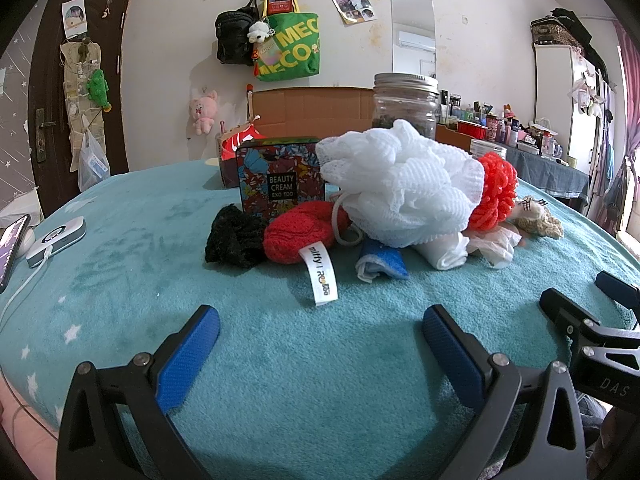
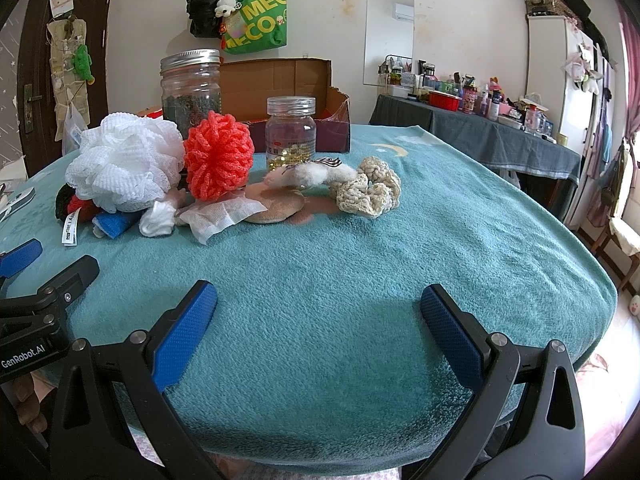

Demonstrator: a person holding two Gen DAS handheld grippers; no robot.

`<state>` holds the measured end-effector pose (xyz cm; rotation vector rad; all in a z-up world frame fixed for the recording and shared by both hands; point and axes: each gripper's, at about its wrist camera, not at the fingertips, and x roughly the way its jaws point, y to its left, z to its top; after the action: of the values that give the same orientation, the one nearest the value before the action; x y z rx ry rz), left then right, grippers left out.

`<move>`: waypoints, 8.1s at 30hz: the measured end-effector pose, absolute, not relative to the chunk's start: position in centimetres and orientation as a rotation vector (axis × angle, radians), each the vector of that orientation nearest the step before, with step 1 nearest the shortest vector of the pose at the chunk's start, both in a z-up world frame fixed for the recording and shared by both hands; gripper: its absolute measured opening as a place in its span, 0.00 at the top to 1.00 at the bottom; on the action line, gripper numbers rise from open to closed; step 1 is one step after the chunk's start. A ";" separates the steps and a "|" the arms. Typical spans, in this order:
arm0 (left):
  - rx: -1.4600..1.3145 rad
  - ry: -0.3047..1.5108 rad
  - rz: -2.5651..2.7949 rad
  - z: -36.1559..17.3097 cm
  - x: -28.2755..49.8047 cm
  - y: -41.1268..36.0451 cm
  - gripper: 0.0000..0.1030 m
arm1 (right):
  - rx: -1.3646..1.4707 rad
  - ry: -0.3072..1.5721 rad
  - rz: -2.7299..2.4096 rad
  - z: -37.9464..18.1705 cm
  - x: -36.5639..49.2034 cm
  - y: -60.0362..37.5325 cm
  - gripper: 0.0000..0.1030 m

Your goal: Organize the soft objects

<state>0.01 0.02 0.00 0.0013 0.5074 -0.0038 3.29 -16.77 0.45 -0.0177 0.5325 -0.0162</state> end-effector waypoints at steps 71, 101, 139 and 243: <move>0.026 0.667 -0.390 6.4 8.0 -2.7 0.49 | -0.022 0.775 0.459 4.5 15.2 -20.6 0.61; 0.024 0.582 -0.379 9.2 6.8 0.3 0.55 | 0.059 0.646 0.404 8.2 12.8 -20.5 0.92; 0.019 0.619 -0.344 5.6 6.1 0.0 0.24 | -0.419 0.639 0.233 3.6 11.5 -17.9 0.29; 0.146 0.629 -0.416 15.9 22.5 8.3 0.52 | -0.073 0.663 0.625 15.1 27.3 -19.2 0.91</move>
<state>22.49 8.28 15.92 0.1455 0.6292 -0.4158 27.26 -19.18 15.13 -0.0733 0.6633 0.6246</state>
